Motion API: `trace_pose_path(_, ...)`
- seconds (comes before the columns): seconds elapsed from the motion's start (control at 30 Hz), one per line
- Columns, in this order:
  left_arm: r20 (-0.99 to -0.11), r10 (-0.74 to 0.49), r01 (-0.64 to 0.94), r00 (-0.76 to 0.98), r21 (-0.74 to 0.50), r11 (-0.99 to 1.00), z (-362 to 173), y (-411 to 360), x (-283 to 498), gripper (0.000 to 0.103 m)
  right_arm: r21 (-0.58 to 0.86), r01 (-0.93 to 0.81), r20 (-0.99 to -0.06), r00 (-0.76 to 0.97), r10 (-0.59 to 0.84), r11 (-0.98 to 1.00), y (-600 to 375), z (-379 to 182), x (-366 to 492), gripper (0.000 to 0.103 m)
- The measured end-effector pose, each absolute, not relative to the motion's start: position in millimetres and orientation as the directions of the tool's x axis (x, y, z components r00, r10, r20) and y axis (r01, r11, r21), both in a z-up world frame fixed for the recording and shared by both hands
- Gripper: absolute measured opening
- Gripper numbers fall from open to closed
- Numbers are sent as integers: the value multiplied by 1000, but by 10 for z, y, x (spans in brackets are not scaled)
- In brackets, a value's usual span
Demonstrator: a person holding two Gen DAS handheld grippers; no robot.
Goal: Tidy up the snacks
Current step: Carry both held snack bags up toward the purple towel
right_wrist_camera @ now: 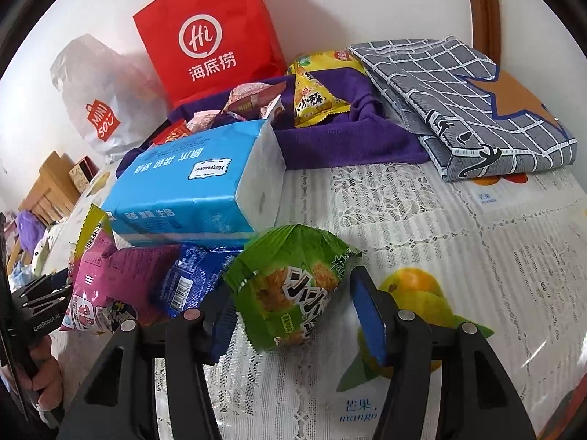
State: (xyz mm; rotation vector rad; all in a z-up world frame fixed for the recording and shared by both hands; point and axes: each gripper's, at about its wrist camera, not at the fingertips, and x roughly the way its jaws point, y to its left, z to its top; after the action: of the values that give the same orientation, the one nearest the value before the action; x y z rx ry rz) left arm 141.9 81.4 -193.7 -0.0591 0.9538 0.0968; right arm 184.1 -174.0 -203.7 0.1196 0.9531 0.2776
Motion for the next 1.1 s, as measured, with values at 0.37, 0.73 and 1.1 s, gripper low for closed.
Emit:
trace_pose_path(0.37,-816,61,-111,575,-4,994,-1936,809,1420,51,288,-153,-766,555,323,945,-1851,-2043,1872,52)
trace_pose_path(0.73,-834,-18,-104,552,-91,990,-1821,897,1330,46,263,-206,-735,590,334,942,-1764,-1804,1691,48)
trace_pose_path(1.1,-807,-109,-27,580,-152,988,-1338,777,1330,46,233,-228,-703,633,326,945,-1599,-1255,1517,48)
